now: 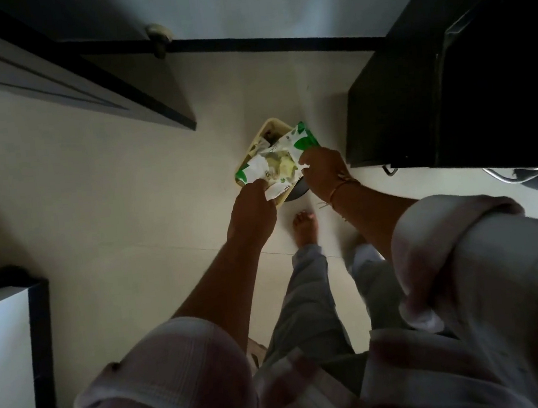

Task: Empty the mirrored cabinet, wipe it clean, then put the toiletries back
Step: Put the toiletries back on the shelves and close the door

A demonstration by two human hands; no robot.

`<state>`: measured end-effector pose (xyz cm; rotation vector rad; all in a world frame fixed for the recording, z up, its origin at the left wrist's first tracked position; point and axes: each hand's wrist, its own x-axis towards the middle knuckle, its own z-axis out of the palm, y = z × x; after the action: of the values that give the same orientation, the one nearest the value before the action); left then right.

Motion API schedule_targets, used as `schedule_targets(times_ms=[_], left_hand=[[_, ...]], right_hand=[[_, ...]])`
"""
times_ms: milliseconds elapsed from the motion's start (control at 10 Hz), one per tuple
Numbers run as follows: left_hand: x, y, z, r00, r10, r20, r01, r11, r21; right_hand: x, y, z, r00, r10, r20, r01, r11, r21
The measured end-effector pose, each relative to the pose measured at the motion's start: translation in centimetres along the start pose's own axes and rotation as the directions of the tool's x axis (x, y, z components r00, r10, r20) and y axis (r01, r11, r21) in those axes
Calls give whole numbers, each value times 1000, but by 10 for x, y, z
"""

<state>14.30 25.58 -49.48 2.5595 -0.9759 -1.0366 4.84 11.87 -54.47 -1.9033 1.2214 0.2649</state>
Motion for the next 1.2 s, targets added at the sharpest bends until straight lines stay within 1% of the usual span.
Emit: schedule_targets(times_ms=[100,200,300,400,500,600,700,800,900,1000,1100,1200], left_hand=[[-4,9,-13,998,57,-10,-56,994,89],[-11,35,-41,995,98,-12,-96,989,117],[-17,62,-67,997,63,50,-67,994,82],[-27,106,-102,981,162,104,-174,977,123],[-38,131,-109,947,306,99,-317,940,127],[-50,173,-109,866,489,104,-500,850,165],[-59,219,-99,777,604,175,-629,755,185],[-65,256,-88,711,674,201,-703,690,174],[-74,303,-71,610,766,200,-792,585,176],[-85,336,-57,579,790,202,-815,554,167],[-96,376,-36,553,805,215,-833,533,147],[-107,412,-18,543,811,218,-839,535,101]], right_hand=[[-18,-11,-21,999,-27,-43,25,998,-64],[-47,-29,-53,996,-69,-65,63,993,-97],[-74,-39,-78,989,-112,-95,104,991,-79],[-111,-58,-115,985,-148,-88,136,983,-121],[-134,-65,-145,979,-180,-99,158,968,-196],[-159,-57,-182,967,-197,-163,160,963,-215],[-178,-34,-215,953,-173,-248,109,961,-253],[-199,-17,-243,932,-119,-341,31,967,-255],[-228,14,-278,866,-44,-498,-83,970,-229],[-247,46,-299,845,38,-534,-170,965,-200],[-269,84,-321,731,216,-647,-293,956,-12],[-286,111,-337,714,301,-632,-356,933,42]])
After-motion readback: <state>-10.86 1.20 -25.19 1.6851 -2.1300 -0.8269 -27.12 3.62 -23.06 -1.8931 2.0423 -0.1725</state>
